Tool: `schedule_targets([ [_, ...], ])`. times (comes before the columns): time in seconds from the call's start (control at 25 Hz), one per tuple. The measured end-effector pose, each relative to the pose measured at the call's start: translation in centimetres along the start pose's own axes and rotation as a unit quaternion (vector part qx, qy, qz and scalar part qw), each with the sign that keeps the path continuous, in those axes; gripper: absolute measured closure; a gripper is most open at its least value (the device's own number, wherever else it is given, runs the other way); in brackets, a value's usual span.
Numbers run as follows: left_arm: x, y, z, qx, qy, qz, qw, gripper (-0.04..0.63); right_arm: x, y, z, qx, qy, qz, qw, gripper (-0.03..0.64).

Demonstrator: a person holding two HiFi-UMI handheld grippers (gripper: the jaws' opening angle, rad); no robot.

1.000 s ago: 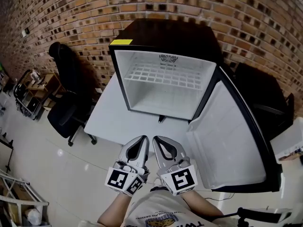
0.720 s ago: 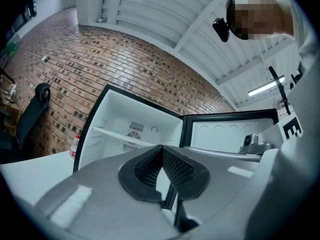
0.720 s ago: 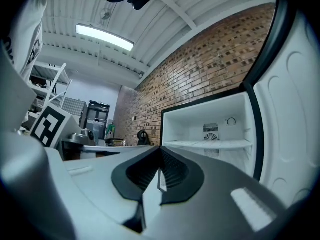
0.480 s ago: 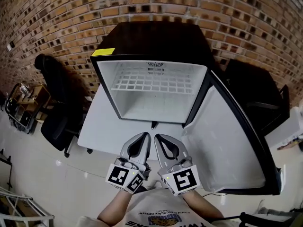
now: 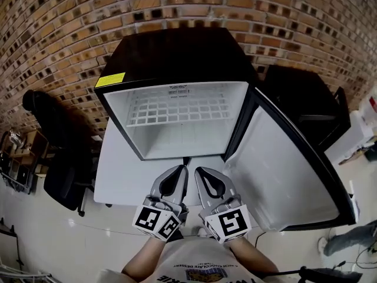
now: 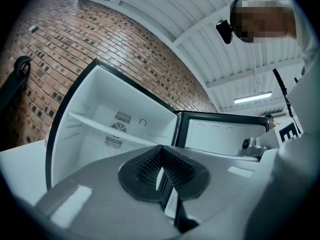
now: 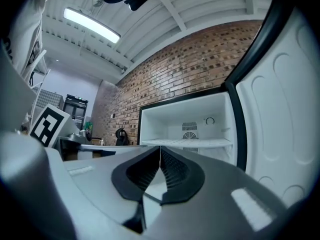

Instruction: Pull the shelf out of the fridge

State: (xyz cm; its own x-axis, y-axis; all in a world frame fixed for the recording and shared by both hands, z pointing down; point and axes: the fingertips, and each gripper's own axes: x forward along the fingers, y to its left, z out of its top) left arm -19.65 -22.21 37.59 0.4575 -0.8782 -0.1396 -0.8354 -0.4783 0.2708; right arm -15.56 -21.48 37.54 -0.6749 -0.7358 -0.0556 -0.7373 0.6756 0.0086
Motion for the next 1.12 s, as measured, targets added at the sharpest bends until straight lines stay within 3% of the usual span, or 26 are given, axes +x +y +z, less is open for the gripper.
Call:
schedule_targets([
  [0.2, 0.9, 2.8, 0.5, -0.033, 0.006, -0.013, 0.9993, 0.595, 2.0, -0.8, 0.0, 0.039, -0.006, -0.033, 0.999, 0.608],
  [0.36, 1.8, 5.1, 0.8, -0.112, -0.001, -0.033, 0.9932, 0.595, 3.7, -1.7, -0.5, 0.117, -0.015, -0.049, 0.992, 0.571],
  [0.48, 2.7, 6.8, 0.9, -0.166, -0.009, -0.04, 0.9852, 0.551, 5.3, -2.6, -1.0, 0.187, -0.024, -0.053, 0.981, 0.546],
  [0.68, 4.2, 10.9, 0.5, -0.272, -0.035, -0.017, 0.9615, 0.503, 7.6, -5.0, -2.1, 0.325, -0.048, -0.063, 0.942, 0.531],
  [0.88, 5.0, 15.2, 0.4, -0.369, -0.072, 0.011, 0.9266, 0.459, 9.8, -7.8, -2.9, 0.433, -0.076, -0.074, 0.895, 0.501],
  [1.0, 5.6, 17.3, 0.7, -0.396, -0.093, 0.032, 0.9128, 0.444, 10.9, -9.4, -3.2, 0.476, -0.086, -0.078, 0.872, 0.482],
  [1.12, 6.5, 18.7, 1.2, -0.402, -0.11, 0.043, 0.9082, 0.421, 11.7, -10.8, -3.6, 0.502, -0.087, -0.084, 0.856, 0.469],
])
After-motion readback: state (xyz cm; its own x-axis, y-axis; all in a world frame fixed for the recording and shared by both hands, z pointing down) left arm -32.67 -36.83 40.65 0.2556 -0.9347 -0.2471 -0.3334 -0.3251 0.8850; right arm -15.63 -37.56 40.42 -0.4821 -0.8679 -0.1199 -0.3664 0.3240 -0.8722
